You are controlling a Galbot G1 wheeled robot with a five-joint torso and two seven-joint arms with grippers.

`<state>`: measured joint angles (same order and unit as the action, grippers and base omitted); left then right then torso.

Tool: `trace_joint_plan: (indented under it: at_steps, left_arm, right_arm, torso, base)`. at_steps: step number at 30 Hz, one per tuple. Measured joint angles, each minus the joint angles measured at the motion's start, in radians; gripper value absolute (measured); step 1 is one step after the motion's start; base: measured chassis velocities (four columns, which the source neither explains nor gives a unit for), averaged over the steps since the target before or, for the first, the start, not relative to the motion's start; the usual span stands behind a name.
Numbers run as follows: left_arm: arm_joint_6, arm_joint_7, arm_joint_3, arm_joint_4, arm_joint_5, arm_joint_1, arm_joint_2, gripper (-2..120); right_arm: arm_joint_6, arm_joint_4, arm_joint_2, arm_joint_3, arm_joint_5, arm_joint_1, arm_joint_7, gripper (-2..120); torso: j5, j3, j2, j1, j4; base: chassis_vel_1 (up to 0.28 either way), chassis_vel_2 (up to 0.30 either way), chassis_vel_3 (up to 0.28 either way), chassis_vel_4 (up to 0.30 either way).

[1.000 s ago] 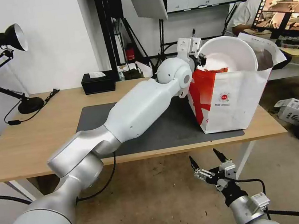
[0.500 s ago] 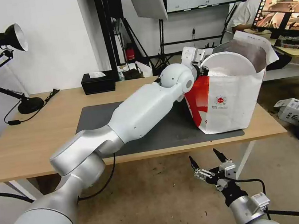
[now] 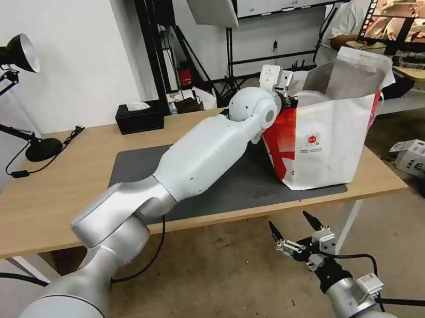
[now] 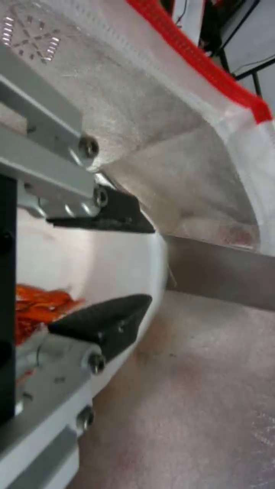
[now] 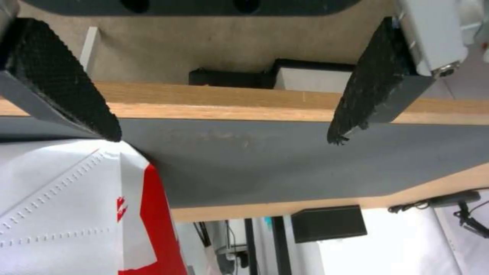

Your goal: Pick up the trash from the table and place it into the takeout bag.

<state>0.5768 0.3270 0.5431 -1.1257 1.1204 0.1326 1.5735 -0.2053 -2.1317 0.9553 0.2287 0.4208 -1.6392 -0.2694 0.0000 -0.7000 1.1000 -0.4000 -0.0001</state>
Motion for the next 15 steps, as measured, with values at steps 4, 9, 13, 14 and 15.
trace_joint_plan:
  at_steps: [4,9,13,14,15]
  left_arm:
    - [-0.002,0.001,-0.005,-0.013,0.001,-0.003,-0.007,53]
    - [-0.011,0.007,-0.024,-0.054,0.012,-0.007,-0.026,71]
    - [-0.028,0.032,-0.056,-0.112,0.037,0.0,-0.046,88]
    - [-0.03,0.055,-0.075,-0.149,0.058,0.008,-0.062,93]
    - [-0.031,0.069,-0.084,-0.168,0.072,0.012,-0.072,95]
  right_arm:
    - [0.0,0.0,0.0,0.0,0.0,0.0,0.0,100]
    - [0.0,0.0,0.0,0.0,0.0,0.0,0.0,100]
    - [0.0,0.0,0.0,0.0,0.0,0.0,0.0,100]
    - [0.0,0.0,0.0,0.0,0.0,0.0,0.0,100]
    - [0.0,0.0,0.0,0.0,0.0,0.0,0.0,100]
  torso:
    - [0.0,0.0,0.0,0.0,0.0]
    - [0.0,0.0,0.0,0.0,0.0002]
    - [-0.0001,0.0,0.0,0.0,0.0]
    - [-0.0001,0.0,0.0,0.0,0.0]
    - [-0.0001,0.0,0.0,0.0,0.0]
  base:
    - [0.0,0.0,0.0,0.0]
    - [0.0,0.0,0.0,0.0]
    - [0.0,0.0,0.0,0.0]
    - [0.0,0.0,0.0,0.0]
    - [0.0,0.0,0.0,0.0]
